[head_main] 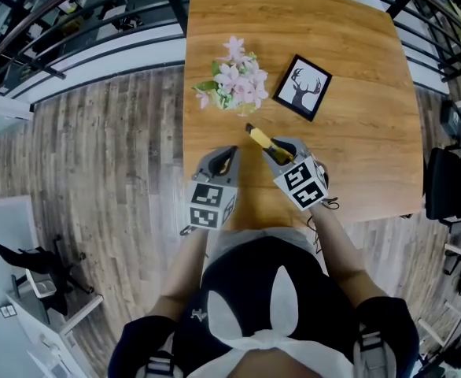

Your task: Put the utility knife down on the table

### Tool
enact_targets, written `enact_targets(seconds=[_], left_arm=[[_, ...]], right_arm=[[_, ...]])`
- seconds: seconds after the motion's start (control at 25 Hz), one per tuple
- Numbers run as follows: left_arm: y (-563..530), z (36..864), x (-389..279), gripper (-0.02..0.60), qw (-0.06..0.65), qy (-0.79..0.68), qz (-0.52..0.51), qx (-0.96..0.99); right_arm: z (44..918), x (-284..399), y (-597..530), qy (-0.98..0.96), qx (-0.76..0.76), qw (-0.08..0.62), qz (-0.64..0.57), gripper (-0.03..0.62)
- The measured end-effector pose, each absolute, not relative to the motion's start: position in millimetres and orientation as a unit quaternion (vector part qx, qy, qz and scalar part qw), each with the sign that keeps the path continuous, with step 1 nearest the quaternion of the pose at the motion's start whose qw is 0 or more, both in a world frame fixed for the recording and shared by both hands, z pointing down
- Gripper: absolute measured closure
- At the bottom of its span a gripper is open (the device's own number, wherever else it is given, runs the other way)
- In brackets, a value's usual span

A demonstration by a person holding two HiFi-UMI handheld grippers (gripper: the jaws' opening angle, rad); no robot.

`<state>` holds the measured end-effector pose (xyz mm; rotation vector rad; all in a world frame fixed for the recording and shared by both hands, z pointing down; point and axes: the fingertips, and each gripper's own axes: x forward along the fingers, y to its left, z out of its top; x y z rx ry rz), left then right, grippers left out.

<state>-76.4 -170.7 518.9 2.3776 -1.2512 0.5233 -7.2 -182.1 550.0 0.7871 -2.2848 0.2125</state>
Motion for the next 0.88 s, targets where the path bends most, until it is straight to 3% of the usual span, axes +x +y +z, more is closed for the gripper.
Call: enact_targets(seconds=[0.88], left_arm=[[-174.2,538.9,-78.2,0.565,0.205,-0.44,0.207,0.849]], right_arm=[[613.2,-7.7,-183.2,-0.871,0.264,0.404,0.095,0.473]])
